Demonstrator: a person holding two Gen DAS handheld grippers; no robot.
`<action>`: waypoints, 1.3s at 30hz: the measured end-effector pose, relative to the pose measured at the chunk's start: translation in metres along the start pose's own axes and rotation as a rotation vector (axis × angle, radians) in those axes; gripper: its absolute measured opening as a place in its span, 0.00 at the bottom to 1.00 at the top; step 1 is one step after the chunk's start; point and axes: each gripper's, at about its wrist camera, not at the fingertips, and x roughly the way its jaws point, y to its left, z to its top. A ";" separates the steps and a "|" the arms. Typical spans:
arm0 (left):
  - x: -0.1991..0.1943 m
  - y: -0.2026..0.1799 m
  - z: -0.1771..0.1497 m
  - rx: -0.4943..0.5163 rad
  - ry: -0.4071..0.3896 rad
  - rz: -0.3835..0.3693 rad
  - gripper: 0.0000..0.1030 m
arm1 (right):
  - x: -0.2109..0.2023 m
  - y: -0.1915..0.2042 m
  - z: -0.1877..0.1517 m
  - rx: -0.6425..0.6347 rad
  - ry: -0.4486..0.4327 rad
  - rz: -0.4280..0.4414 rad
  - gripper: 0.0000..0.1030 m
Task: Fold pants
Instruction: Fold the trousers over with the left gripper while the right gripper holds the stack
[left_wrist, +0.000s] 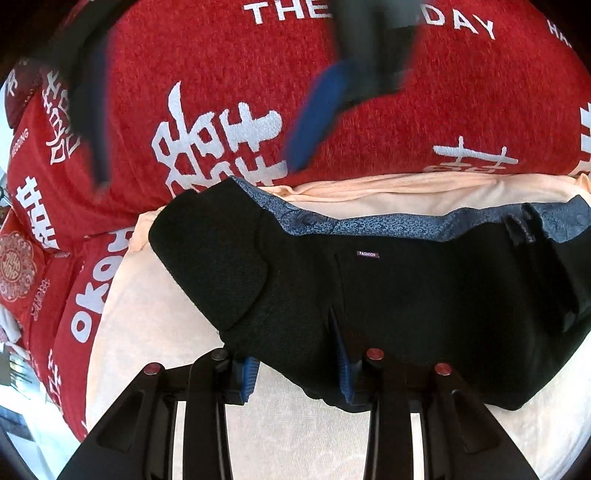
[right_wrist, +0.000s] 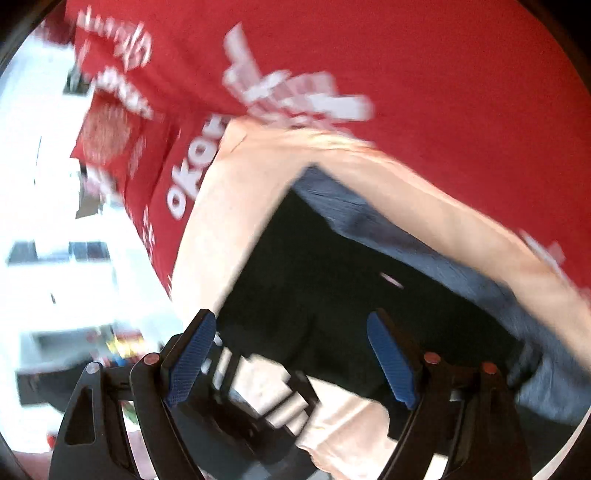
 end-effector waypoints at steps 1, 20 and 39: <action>-0.001 -0.001 0.000 0.003 -0.004 0.002 0.35 | 0.010 0.011 0.008 -0.029 0.030 0.001 0.85; -0.115 -0.081 0.045 0.112 -0.165 -0.173 0.35 | -0.025 -0.020 -0.036 0.001 -0.035 0.059 0.18; -0.102 -0.340 0.013 0.548 -0.044 -0.326 0.35 | -0.140 -0.280 -0.298 0.458 -0.459 0.252 0.18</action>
